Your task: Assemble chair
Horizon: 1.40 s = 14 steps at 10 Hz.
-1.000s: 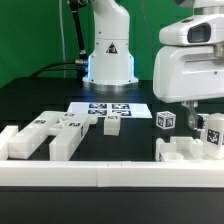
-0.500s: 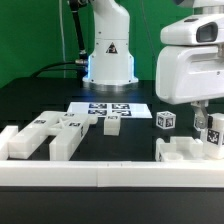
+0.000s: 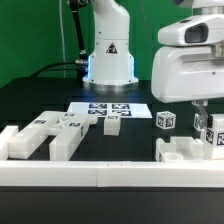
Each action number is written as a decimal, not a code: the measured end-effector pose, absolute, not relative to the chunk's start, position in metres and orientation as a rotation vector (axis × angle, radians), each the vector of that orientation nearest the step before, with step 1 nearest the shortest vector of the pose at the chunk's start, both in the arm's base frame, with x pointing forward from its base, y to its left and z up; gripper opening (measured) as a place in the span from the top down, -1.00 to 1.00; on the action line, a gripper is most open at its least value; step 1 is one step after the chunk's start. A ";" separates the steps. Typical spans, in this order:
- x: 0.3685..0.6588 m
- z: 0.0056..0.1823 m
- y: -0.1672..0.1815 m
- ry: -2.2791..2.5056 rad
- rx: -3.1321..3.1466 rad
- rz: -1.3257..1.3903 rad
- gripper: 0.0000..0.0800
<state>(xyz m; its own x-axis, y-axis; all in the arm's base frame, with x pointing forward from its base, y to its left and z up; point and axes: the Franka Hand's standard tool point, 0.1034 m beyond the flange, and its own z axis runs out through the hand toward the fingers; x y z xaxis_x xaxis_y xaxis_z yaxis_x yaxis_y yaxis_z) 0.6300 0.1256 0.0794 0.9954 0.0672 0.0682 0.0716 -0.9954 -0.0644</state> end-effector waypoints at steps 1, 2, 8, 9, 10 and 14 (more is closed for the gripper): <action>0.630 0.079 0.126 0.082 -3.065 -0.094 0.28; 0.630 0.079 0.125 0.291 -3.047 -0.086 0.28; 0.629 0.078 0.128 1.134 -2.824 -0.042 0.27; 0.630 0.078 0.127 1.192 -2.798 -0.038 0.27; 0.630 0.078 0.127 1.166 -2.809 -0.040 0.27; 0.629 0.079 0.128 0.818 -2.943 -0.055 -0.54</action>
Offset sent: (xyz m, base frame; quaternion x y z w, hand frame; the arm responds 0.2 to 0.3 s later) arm -0.0021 0.0047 -0.0043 0.0048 -0.0188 0.2883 0.9573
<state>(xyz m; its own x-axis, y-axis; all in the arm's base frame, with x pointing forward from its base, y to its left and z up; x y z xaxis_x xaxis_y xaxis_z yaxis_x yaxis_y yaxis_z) 0.6294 0.1282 0.0789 0.8561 -0.5168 0.0112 -0.5136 -0.8529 -0.0932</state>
